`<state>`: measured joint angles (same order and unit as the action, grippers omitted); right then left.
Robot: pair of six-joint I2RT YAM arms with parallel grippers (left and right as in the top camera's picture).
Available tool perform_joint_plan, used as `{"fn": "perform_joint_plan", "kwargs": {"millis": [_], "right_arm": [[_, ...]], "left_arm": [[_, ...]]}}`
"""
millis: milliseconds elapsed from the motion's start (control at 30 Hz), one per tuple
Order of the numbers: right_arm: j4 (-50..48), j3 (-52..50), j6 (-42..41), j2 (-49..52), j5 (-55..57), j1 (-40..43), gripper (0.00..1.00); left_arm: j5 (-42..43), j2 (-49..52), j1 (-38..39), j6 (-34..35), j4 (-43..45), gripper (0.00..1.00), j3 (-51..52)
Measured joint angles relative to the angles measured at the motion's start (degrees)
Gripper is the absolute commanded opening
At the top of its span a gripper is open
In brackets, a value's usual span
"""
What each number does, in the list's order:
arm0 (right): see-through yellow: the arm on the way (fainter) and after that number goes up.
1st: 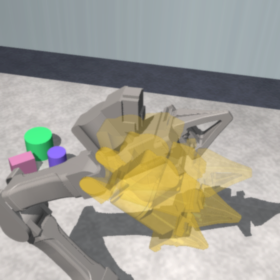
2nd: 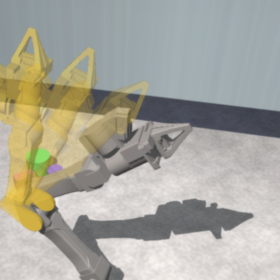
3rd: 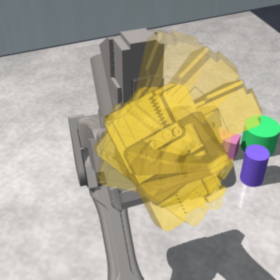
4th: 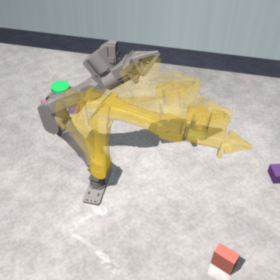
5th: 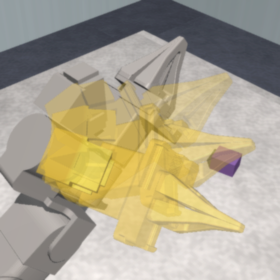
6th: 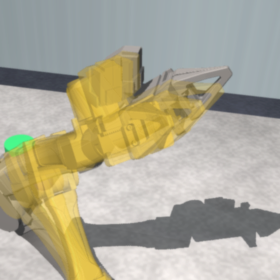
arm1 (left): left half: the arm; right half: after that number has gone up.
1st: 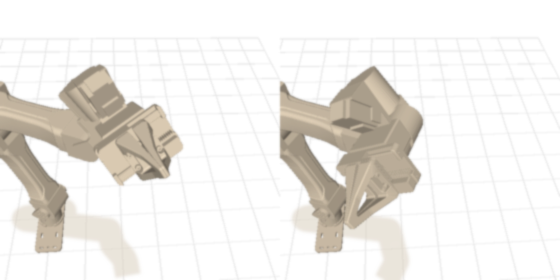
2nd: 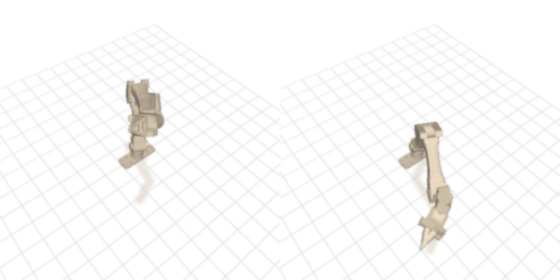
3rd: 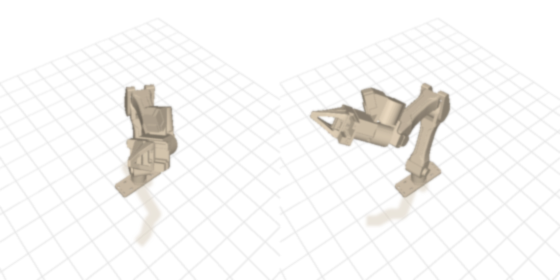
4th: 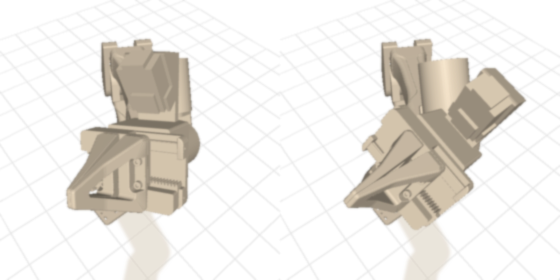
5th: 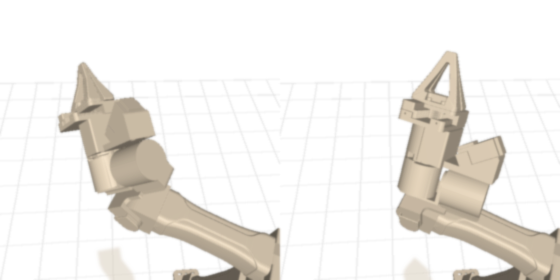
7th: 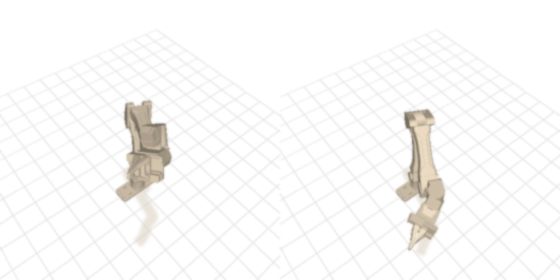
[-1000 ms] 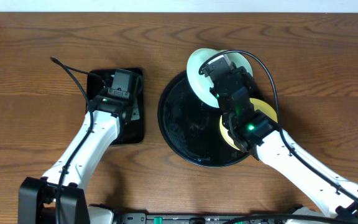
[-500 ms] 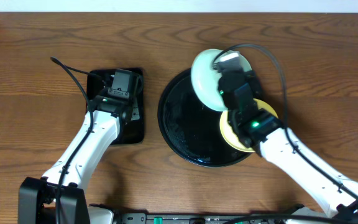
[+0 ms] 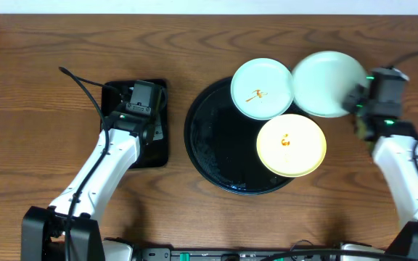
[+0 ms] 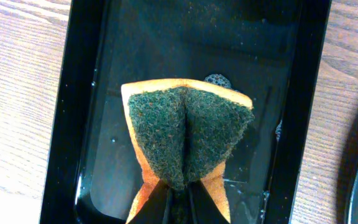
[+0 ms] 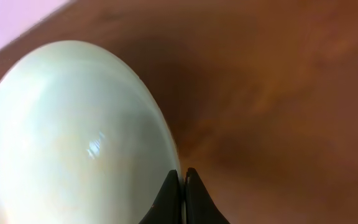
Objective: Clean dirty plates on tray and stack at the side
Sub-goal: 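Place the pale green plate on the table right of the tray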
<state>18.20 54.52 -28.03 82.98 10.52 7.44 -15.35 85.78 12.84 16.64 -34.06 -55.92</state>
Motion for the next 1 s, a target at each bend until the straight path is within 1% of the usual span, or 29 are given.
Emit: {"fn": "perform_joint_plan", "kwargs": {"millis": [133, 300, 500, 667, 733, 800, 833, 933, 1000], "right_arm": [[4.0, 0.0, -1.7, 0.0, -1.4, 8.7, 0.01], [7.3, 0.0, -2.4, 0.5, -2.0, 14.9, 0.01], [8.5, 0.0, -2.5, 1.5, -2.2, 15.9, 0.05], [9.1, 0.0, -2.5, 1.5, -2.1, 16.0, 0.14], [9.5, 0.0, -2.6, 1.5, -2.1, 16.0, 0.19], [9.8, 0.0, -2.8, 1.5, -2.2, 16.0, 0.28], [10.1, 0.0, -2.8, 1.5, -2.4, 16.0, 0.30], [11.1, 0.0, -0.9, 1.5, -6.6, 16.0, 0.31], [12.6, 0.0, 1.6, 1.5, -12.3, 15.9, 0.32]], "left_arm": [[0.0, 0.0, 0.0, 0.0, 0.0, 0.08, 0.0], [0.0, 0.0, 0.0, 0.0, 0.0, 0.08, 0.0], [0.0, 0.0, 0.0, 0.0, 0.0, 0.08, 0.0], [0.0, 0.0, 0.0, 0.0, 0.0, 0.08, 0.0], [0.0, 0.0, 0.0, 0.0, 0.0, 0.08, 0.0], [0.0, 0.0, 0.0, 0.0, 0.0, 0.08, 0.0], [0.0, 0.0, 0.0, 0.0, 0.0, 0.08, 0.0], [0.0, 0.0, 0.0, 0.0, 0.0, 0.08, 0.0], [0.0, 0.0, 0.0, 0.0, 0.0, 0.08, 0.0]]}}
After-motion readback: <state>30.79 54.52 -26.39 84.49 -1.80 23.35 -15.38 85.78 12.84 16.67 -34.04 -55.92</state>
